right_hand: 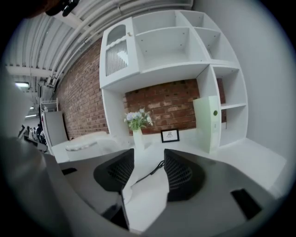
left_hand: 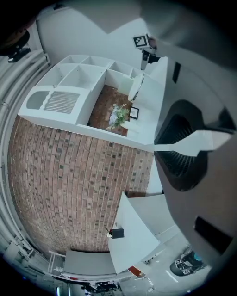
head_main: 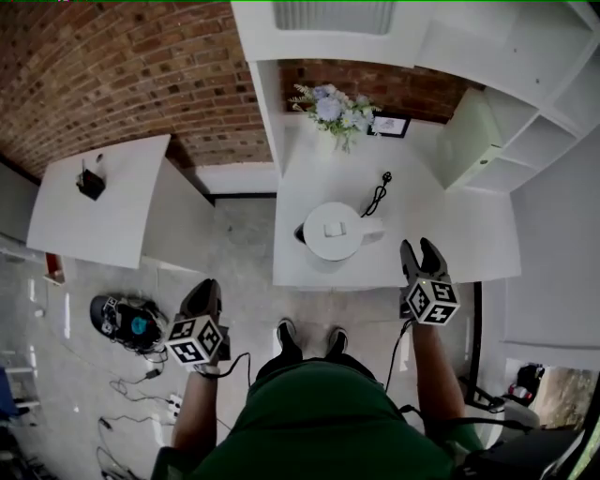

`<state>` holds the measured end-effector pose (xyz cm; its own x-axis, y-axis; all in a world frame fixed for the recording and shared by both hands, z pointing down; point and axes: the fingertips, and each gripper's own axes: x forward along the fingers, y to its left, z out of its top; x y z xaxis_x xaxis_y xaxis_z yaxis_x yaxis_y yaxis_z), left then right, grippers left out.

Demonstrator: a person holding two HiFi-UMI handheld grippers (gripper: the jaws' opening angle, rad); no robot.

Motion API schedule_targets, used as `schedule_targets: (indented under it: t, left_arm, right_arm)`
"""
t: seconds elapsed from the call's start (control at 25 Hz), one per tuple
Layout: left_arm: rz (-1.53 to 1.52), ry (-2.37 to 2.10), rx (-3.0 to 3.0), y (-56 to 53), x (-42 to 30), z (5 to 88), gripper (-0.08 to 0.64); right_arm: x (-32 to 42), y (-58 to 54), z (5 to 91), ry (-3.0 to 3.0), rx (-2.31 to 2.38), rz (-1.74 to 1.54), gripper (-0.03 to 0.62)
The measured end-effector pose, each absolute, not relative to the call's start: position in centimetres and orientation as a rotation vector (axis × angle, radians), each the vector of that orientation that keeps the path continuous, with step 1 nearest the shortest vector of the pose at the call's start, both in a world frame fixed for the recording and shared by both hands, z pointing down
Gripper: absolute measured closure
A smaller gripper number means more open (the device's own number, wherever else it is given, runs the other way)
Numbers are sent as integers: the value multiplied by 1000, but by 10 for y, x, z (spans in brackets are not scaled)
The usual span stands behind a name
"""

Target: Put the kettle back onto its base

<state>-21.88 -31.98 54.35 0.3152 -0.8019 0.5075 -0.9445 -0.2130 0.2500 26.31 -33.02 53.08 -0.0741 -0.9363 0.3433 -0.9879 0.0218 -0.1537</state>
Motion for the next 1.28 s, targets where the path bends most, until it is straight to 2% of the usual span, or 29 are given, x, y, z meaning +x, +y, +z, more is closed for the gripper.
schedule_targets:
  t: [0.12, 0.28, 0.72, 1.28]
  left_arm:
    - [340, -1539, 2126, -333, -201, 528, 503]
    - [290, -1523, 2191, -344, -173, 505, 503]
    - [185, -1520, 2307, -334, -115, 452, 503]
    - [163, -1813, 2372, -298, -127, 387, 503]
  right_arm:
    - [273, -315, 489, -2207, 2079, 511, 444]
    - [275, -298, 435, -2293, 2087, 475, 511]
    - [274, -265, 357, -2459, 2006, 290, 520]
    - [293, -263, 335, -2468, 1950, -35, 520]
